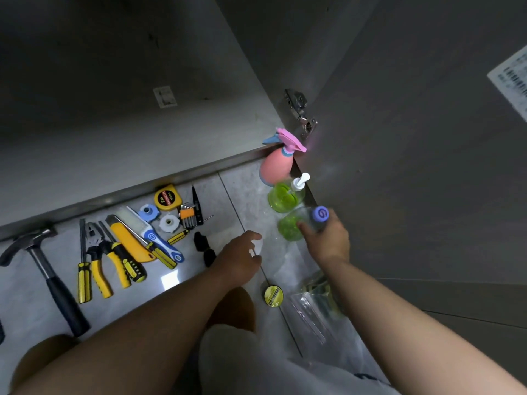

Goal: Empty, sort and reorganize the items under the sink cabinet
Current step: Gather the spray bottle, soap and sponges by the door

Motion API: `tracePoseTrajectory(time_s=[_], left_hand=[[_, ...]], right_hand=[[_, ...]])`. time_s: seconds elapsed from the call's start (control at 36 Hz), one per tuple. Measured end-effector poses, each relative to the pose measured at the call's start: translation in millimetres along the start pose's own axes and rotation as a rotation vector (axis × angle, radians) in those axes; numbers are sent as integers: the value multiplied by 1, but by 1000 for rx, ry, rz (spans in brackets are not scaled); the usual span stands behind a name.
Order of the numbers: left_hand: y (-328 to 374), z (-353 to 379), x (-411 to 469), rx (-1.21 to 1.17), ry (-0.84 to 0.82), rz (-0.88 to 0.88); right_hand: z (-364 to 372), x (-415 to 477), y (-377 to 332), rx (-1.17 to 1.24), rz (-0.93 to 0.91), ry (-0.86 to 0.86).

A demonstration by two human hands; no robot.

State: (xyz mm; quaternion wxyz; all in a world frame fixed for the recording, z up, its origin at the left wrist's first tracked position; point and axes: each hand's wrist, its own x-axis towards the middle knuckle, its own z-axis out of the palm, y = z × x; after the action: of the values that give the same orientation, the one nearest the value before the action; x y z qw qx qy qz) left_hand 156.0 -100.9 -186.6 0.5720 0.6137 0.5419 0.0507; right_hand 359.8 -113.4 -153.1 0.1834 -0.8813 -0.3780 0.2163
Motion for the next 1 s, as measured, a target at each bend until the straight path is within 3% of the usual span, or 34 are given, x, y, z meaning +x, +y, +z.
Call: tracePoseTrajectory(time_s=[0.22,0.47,0.53,0.58,0.67,0.75,1.0], left_hand=[[-3,1,2,-44,14,-29],[11,18,1,-18,-91,0],[15,24,-1,5,-124,16],[17,29,-4,24,-157,25],[13,34,-11,43,-211,36],[6,32,-18,38,-239,33],[4,15,-24,50,-220,-40]], right_hand=[[-1,-12,4,52,126,60],[-15,-88,91,143,336,236],[-12,-102,111,171,449,305],[-9,-106,123,226,692,338],[-1,-98,132,447,1001,144],[8,-92,132,840,991,-45],[17,-88,121,1254,988,-211]])
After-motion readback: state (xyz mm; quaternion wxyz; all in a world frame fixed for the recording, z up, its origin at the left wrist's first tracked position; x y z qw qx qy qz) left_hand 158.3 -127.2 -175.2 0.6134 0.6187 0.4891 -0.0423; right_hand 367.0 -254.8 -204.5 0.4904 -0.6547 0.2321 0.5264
